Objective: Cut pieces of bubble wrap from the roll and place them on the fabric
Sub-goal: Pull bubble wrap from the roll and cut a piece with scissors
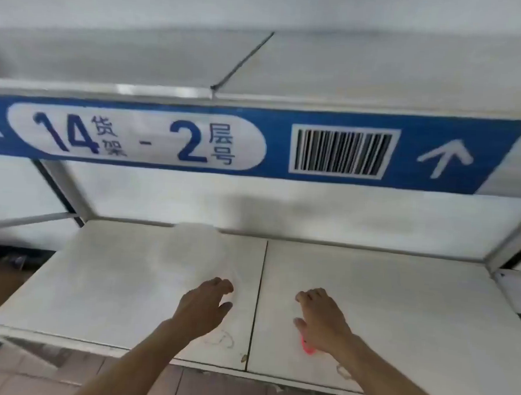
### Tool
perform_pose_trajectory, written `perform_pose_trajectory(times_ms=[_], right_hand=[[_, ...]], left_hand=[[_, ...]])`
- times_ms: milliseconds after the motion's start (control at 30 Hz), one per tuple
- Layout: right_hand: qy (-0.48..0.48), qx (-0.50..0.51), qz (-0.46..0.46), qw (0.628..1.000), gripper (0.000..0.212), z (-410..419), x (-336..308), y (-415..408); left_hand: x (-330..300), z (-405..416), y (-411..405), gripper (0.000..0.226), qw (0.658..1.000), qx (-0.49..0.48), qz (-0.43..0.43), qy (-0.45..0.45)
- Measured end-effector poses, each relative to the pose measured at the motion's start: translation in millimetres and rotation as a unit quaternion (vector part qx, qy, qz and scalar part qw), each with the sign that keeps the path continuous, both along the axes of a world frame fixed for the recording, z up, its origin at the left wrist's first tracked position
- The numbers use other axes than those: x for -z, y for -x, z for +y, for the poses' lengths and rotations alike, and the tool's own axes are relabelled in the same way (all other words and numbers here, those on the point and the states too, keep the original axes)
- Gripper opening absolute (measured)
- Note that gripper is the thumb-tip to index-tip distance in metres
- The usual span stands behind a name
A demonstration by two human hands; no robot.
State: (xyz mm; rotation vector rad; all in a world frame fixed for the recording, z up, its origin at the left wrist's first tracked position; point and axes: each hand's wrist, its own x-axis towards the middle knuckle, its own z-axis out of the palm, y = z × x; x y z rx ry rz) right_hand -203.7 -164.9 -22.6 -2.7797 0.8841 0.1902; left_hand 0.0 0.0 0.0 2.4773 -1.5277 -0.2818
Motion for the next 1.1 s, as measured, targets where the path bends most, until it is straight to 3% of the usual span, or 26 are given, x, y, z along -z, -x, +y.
perform_pose_trajectory(times_ms=[367, 500, 600, 867, 1100], right_hand=[[0.079, -0.010, -0.035, 0.996, 0.048, 8.2, 49.8, -21.5], [0.087, 0.000, -0.045, 0.995, 0.049, 21.2, 40.2, -20.5], [0.073, 0.008, -0.051, 0.996, 0.052, 27.8, 33.9, -27.8], [0.043, 0.024, -0.074, 0.996, 0.062, 20.9, 35.1, -69.9], [0.011, 0.035, -0.145, 0.989, 0.065, -1.6, 38.7, -125.6]], left_hand=[[36.8, -10.5, 7.4, 0.040, 0.983, 0.067, -0.163, 0.052], [31.4, 3.1, 11.4, 0.046, 0.948, 0.131, -0.290, 0.025], [25.7, 8.4, 8.7, 0.058, 0.927, 0.123, -0.352, 0.025], [25.6, 0.0, -9.8, 0.087, 0.928, 0.044, -0.368, 0.038], [36.7, -15.3, -29.6, 0.090, 0.943, -0.007, -0.327, 0.057]])
